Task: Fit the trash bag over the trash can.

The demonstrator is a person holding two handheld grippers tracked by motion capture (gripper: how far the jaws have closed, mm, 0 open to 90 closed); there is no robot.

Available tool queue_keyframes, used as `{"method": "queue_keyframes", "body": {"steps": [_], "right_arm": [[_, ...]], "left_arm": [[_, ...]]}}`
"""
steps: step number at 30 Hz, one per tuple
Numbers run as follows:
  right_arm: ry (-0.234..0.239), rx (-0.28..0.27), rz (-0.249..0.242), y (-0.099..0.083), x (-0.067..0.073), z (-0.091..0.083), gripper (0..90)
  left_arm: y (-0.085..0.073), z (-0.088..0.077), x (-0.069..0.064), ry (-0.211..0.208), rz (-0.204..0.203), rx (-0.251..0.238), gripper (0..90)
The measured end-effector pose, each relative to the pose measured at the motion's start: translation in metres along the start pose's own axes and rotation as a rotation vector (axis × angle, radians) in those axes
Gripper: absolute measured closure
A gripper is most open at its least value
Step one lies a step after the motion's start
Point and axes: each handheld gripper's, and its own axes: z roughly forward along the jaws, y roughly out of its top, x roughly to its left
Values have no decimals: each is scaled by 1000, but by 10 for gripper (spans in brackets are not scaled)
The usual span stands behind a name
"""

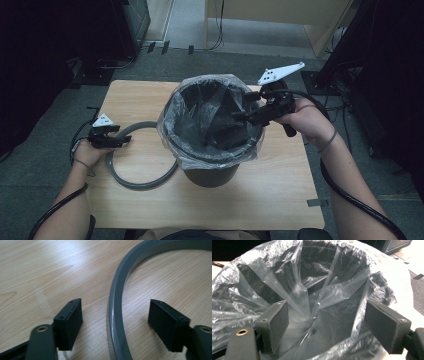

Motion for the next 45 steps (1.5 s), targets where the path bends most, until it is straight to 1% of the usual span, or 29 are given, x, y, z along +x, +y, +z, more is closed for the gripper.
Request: {"method": "queue_keyframes", "body": {"steps": [7,9,14,18,29,32,34,36,40,45], "right_arm": [[-13,-2,3,-11,-2,-12,199],[-17,-8,11,-14,-2,-15,198],[-24,-10,13,-21,-4,-21,197],[-35,-20,18,-28,-5,-30,196],[-84,-54,63,-52,-14,-55,195],[-100,-60,75,-59,-14,-58,195],[-105,-55,57,-64,-11,-58,195],[-103,-47,53,-69,-10,-57,193],[-104,-50,67,-81,-10,-57,193],[-124,-49,89,-94,-15,-56,193]], "left_arm": [[0,0,-1,4,-4,4,219],[0,1,-1,8,-7,5,209],[0,1,0,9,-11,5,207],[0,1,0,12,-9,6,206],[1,1,-1,17,-12,10,190],[1,1,0,30,-25,11,191],[1,1,0,35,-31,9,192],[1,1,0,36,-29,10,192],[1,1,0,37,-29,10,192],[0,0,0,42,-34,6,208]]}}
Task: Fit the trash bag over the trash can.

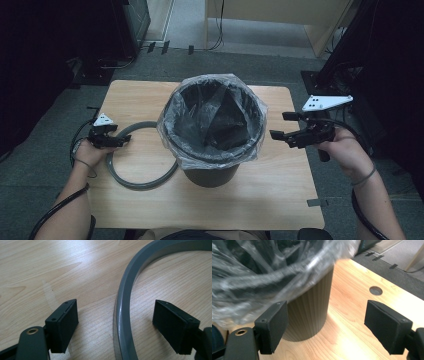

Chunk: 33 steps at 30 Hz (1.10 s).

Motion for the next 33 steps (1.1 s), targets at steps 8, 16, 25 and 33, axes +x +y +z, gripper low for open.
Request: {"method": "queue_keyframes", "body": {"steps": [8,16,25,33], "right_arm": [[-15,-2,22,-19,-5,16,193],[-29,-26,29,-31,-5,31,192],[-48,-14,13,-46,-6,56,190],[-60,-18,50,-65,-9,76,186]], "left_arm": [[0,0,0,2,-5,-5,233],[0,0,0,2,-6,-6,232],[0,0,-1,-1,-2,-6,232],[0,0,-2,-13,9,-4,231]]}}
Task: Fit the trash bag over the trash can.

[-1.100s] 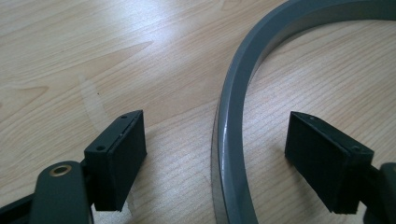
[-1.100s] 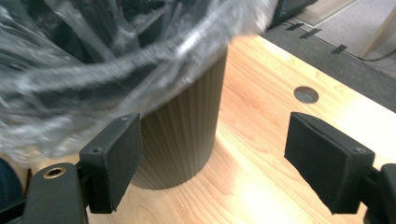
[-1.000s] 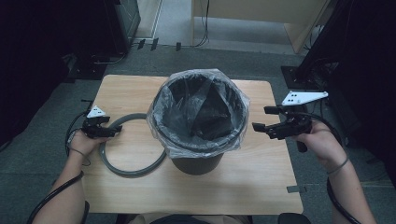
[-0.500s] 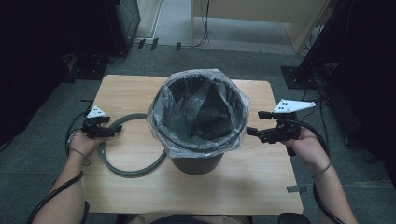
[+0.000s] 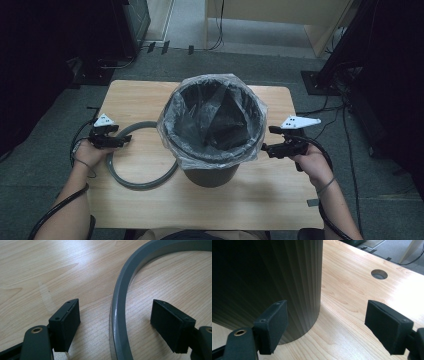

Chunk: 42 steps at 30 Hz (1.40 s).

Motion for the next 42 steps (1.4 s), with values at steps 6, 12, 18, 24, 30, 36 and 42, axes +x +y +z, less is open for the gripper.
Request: {"method": "queue_keyframes", "body": {"steps": [6,12,18,24,30,36,42], "right_arm": [[-7,-6,16,-12,-2,12,186],[-19,-10,46,-26,-6,22,186],[-25,4,59,-40,-10,35,186],[-9,22,48,-54,-10,49,187],[-36,25,59,-64,-11,55,186],[-65,48,66,-77,-17,61,185],[-74,101,29,-89,-22,67,177]], "left_arm": [[0,0,0,0,-1,0,231],[0,0,1,-2,-7,-2,231],[0,0,1,-1,-7,-2,232],[0,0,1,0,-9,-3,232],[0,0,0,4,-8,-1,231],[0,0,0,4,-6,-1,231],[1,1,0,6,-5,-1,231]]}}
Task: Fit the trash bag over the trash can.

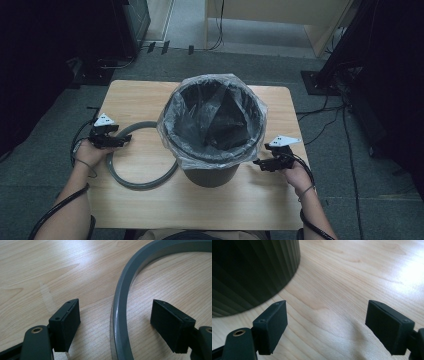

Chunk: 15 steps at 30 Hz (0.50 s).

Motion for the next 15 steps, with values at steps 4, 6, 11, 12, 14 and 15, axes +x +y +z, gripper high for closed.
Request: {"method": "queue_keyframes", "body": {"steps": [4,6,11,12,14,15], "right_arm": [[-30,30,-19,-4,-4,8,175],[-52,48,-49,-6,-5,11,174],[-38,32,-35,-8,-7,15,140],[-39,22,-24,-8,-8,16,133],[-39,25,-24,-7,-8,18,128],[-40,24,-22,-7,-8,18,122]], "left_arm": [[0,0,0,0,0,0,231],[0,0,0,1,0,0,232],[1,1,0,-3,5,1,232],[1,1,0,-3,5,0,232],[1,1,0,-4,5,0,232],[1,2,0,-5,6,-1,232]]}}
